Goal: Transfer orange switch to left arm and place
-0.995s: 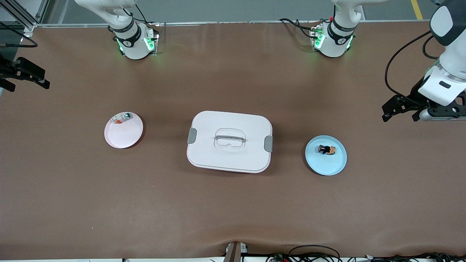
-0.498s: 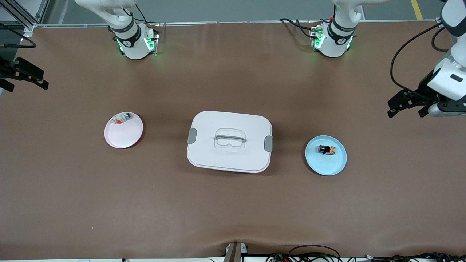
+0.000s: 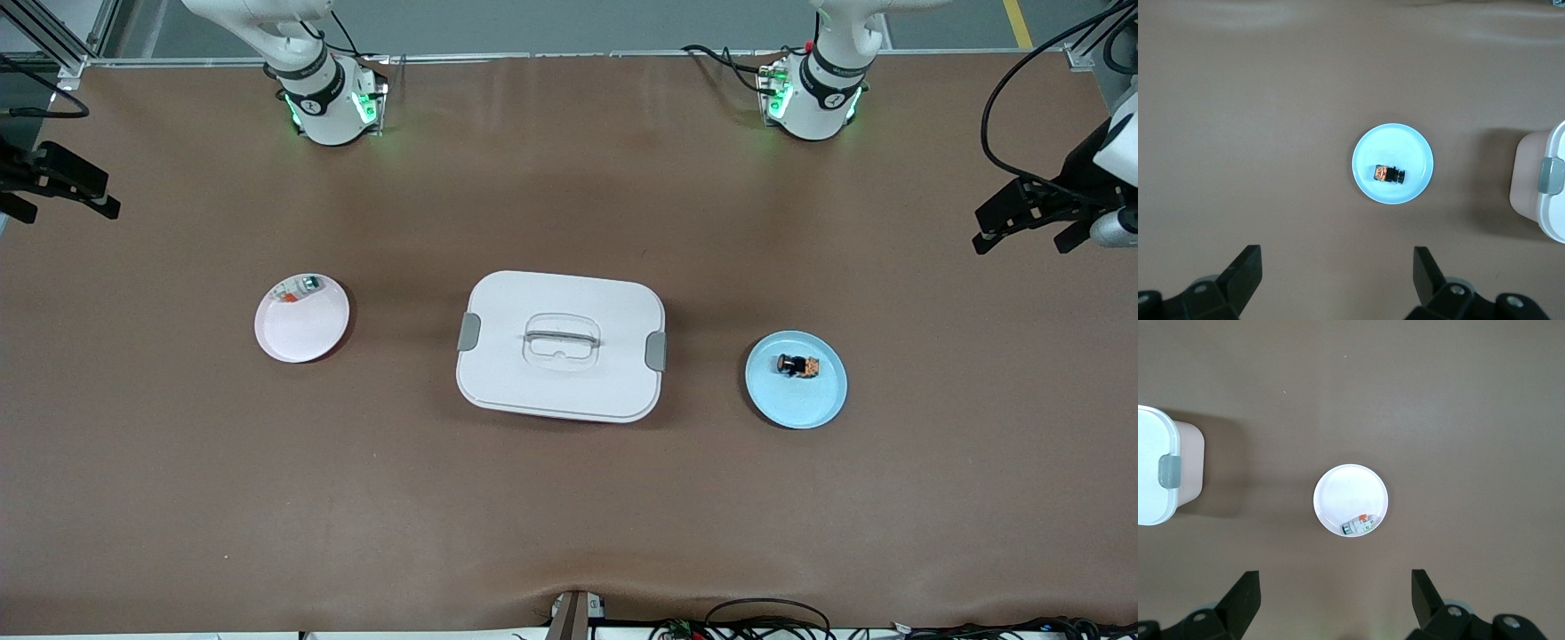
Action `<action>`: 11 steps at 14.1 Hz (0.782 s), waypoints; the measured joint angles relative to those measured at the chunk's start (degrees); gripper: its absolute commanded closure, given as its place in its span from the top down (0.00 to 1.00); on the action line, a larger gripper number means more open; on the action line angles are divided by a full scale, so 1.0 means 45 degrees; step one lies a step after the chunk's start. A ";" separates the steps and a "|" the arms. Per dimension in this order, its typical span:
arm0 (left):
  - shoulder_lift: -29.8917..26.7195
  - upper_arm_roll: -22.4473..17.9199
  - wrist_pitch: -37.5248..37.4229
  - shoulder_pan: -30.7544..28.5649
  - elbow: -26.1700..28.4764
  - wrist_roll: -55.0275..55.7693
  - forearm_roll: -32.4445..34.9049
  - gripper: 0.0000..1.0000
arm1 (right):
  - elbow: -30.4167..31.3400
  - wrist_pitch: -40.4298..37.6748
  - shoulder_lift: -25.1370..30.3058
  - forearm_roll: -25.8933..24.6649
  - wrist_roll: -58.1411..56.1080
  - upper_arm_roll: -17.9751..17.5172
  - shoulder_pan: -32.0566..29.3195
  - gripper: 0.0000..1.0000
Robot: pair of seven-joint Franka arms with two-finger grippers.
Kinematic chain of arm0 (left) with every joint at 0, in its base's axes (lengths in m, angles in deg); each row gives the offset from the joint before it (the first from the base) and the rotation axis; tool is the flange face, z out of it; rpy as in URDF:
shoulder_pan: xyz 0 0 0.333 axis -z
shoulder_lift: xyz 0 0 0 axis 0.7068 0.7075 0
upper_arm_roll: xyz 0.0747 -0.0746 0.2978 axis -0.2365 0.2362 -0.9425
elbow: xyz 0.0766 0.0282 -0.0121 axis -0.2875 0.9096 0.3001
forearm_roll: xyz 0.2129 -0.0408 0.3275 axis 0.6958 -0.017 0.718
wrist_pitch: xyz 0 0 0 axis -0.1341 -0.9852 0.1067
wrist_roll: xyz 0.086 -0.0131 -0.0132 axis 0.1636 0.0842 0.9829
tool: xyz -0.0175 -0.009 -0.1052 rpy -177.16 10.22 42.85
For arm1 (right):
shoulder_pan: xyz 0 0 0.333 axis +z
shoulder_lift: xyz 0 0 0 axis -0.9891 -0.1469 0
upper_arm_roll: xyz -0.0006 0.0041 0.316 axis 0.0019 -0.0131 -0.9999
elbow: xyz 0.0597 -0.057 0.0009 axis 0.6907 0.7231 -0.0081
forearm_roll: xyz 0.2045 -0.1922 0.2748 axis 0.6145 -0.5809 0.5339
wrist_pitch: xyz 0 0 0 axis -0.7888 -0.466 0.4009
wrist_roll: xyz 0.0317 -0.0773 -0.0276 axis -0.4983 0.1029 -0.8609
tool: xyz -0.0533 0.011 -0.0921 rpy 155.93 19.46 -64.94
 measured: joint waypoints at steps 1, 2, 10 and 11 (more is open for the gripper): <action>0.0004 0.0001 -0.0015 0.0038 -0.0001 0.0003 0.0000 1.00 | 0.0000 0.0000 0.0000 0.0029 0.0055 0.0002 0.0000 1.00; 0.0010 0.0001 -0.0029 0.0056 -0.0001 0.0005 0.0000 1.00 | 0.0000 0.0000 0.0000 0.0067 0.0097 0.0004 -0.0001 1.00; 0.0015 -0.0002 -0.0221 0.0052 -0.0001 0.0005 0.0000 1.00 | 0.0001 0.0000 0.0000 0.0155 0.0133 0.0022 -0.0022 1.00; 0.0015 -0.0002 -0.0236 0.0052 -0.0001 0.0005 0.0000 1.00 | 0.0001 0.0000 0.0000 0.0156 0.0134 0.0023 -0.0022 1.00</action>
